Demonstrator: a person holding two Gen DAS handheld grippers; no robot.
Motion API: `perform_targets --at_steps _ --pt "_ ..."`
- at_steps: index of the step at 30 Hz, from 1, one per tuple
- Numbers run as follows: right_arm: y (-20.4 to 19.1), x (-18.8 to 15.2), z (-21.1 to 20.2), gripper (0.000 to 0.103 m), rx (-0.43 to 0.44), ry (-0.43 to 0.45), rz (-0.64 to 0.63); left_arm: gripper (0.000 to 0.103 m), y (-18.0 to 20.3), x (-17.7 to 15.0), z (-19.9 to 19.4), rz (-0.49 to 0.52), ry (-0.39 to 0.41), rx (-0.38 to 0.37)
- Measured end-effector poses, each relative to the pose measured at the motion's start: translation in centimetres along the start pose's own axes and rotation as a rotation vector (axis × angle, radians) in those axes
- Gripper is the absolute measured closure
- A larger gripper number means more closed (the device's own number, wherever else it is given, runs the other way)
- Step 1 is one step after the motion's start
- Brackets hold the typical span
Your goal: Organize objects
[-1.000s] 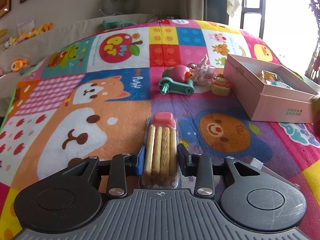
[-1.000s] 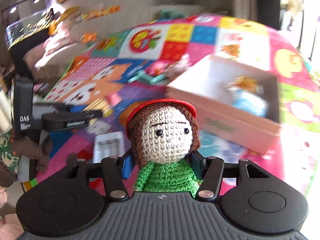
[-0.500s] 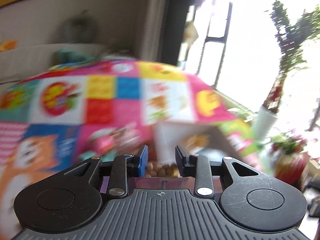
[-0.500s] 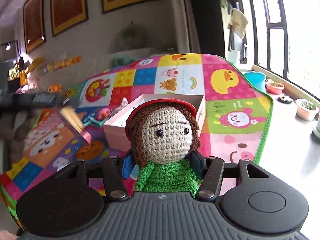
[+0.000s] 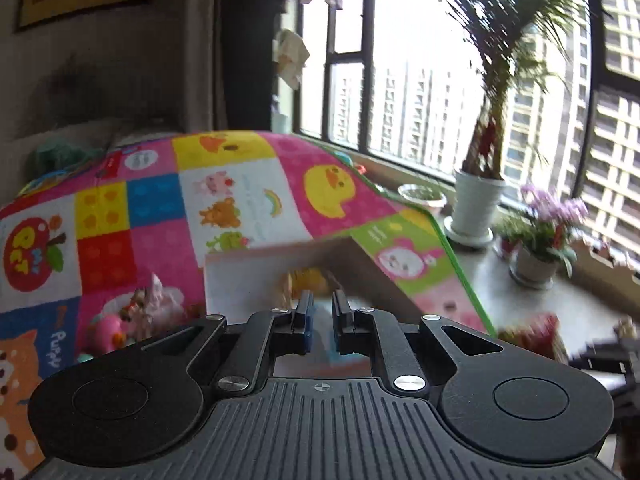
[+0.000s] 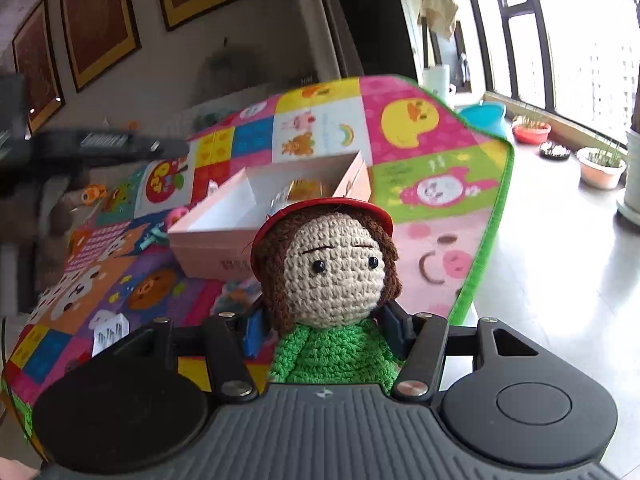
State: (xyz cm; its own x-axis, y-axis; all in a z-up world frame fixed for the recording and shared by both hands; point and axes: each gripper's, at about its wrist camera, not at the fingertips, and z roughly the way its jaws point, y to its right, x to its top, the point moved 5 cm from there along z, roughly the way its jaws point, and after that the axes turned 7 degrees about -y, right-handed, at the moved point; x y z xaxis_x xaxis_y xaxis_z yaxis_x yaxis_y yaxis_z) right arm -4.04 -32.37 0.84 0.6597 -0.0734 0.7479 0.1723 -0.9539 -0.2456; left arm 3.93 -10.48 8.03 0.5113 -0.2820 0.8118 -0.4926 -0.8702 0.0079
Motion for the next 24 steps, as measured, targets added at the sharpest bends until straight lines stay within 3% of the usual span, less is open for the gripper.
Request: perform_targets --at_steps 3,5,10,13,24 --pt "-1.0 -1.0 1.1 0.046 0.044 -0.06 -0.002 0.087 1.5 -5.7 -0.9 0.077 -0.133 -0.021" --pt "-2.5 -1.7 1.5 0.046 0.073 -0.087 -0.057 0.087 1.8 -8.7 -1.2 0.08 -0.21 0.011" --pt "-5.3 -2.1 2.3 0.046 0.028 -0.105 -0.136 0.089 2.4 -12.6 -0.4 0.077 -0.316 0.082" --pt "-5.7 -2.0 2.4 0.046 -0.006 -0.099 -0.155 0.091 2.9 -13.0 -0.4 0.038 -0.296 0.094" --pt "-4.7 -2.2 2.4 0.046 -0.007 -0.116 -0.117 0.09 4.7 -12.3 0.0 0.027 -0.297 -0.015"
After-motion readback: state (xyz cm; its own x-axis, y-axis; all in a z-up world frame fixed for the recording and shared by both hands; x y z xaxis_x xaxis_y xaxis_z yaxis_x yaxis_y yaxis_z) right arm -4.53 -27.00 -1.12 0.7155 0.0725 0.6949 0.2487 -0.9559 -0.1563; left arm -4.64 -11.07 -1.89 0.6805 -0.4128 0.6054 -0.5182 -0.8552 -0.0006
